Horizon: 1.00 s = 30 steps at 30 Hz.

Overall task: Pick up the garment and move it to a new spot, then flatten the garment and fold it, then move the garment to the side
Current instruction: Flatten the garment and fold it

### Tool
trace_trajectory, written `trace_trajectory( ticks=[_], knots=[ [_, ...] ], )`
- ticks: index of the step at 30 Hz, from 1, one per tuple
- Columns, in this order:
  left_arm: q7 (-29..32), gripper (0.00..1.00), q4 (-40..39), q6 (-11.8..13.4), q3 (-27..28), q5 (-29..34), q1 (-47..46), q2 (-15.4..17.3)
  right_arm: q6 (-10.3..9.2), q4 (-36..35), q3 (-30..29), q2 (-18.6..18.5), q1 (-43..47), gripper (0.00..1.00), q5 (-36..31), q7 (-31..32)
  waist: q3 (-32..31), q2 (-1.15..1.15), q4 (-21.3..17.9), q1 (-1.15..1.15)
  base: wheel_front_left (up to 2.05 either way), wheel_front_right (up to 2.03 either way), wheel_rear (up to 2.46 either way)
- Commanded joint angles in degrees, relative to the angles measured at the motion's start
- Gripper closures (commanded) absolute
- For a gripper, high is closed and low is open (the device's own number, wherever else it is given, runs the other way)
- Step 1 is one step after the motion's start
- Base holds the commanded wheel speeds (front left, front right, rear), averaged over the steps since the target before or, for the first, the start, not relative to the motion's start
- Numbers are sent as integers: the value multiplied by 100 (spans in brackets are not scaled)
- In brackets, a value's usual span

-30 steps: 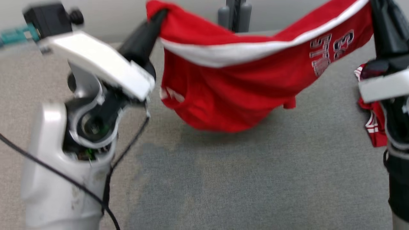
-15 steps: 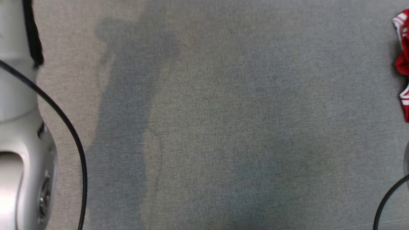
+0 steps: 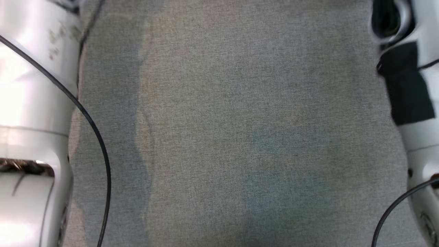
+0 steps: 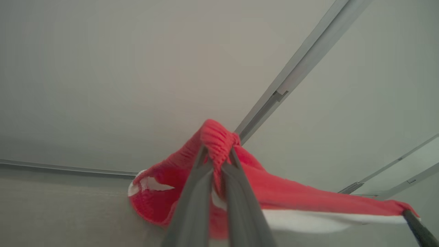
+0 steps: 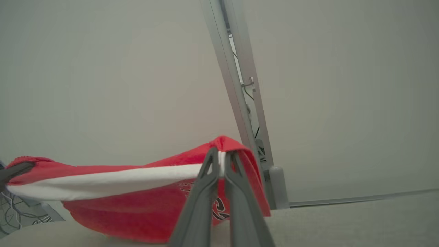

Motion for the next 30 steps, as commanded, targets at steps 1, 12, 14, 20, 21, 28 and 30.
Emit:
trace_trajectory(
  ticks=[1,12,14,20,21,28,30],
  knots=[
    [-28,100,250,-147,-135,130,218,40,-3,253,132,-5,246,100,182,-8,-65,0,33,0,0,0,0],
    [236,100,1371,-563,-934,554,1431,280,-4,1068,1143,-186,1426,100,1063,-173,-796,0,137,0,0,0,0],
    [315,100,1458,-605,-1043,581,1611,297,-4,1123,1312,-247,1569,100,1206,-147,-927,0,135,0,0,0,0],
    [297,100,1388,-662,-1646,718,2384,242,-4,1255,1879,-488,2170,100,1817,132,-1496,0,119,0,0,0,0],
    [255,100,1368,-663,-1672,679,2487,220,-4,1249,1951,-532,2254,100,1883,151,-1577,0,116,0,0,0,0],
    [-50,100,1200,-664,-1928,641,3015,184,-5,1136,2376,-860,2725,100,2216,450,-2015,0,107,0,0,0,0],
    [-149,100,1158,-663,-1977,579,3183,185,-5,1075,2513,-994,2869,100,2307,528,-2157,0,107,0,0,0,0]
  ],
)
